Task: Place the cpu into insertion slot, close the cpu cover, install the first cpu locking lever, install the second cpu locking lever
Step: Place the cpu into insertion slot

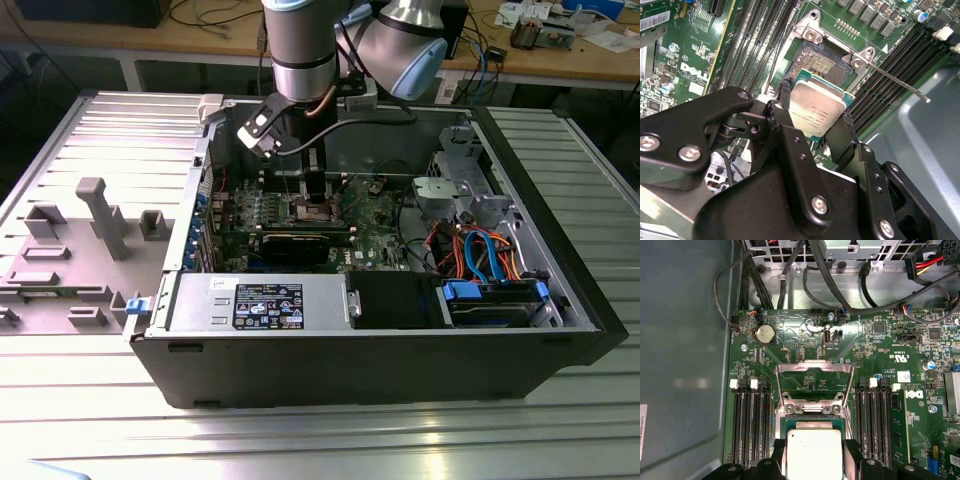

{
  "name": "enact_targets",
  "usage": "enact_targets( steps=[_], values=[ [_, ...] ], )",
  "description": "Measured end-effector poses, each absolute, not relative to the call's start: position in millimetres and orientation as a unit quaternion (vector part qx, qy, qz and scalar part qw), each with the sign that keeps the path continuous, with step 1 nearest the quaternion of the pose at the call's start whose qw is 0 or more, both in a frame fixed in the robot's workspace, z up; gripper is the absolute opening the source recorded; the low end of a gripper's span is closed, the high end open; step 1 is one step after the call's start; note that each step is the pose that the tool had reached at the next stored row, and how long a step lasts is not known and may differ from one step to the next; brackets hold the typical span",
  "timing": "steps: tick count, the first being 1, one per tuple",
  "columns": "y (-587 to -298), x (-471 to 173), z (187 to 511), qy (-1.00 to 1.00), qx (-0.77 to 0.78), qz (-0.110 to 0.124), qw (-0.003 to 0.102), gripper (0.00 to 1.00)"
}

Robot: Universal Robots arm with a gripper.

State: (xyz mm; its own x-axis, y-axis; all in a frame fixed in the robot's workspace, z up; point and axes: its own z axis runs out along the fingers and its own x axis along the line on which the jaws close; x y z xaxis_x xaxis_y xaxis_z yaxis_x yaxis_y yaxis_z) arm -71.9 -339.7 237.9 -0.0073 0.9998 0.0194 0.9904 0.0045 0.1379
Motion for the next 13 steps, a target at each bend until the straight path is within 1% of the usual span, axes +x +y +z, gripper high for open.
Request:
enact_targets(
  steps=[8,13],
  values=[
    [-340,-72,236,0.707,0.703,0.056,0.042,0.54],
    [-340,-72,222,0.707,0.703,0.056,0.042,0.54]
  ],
)
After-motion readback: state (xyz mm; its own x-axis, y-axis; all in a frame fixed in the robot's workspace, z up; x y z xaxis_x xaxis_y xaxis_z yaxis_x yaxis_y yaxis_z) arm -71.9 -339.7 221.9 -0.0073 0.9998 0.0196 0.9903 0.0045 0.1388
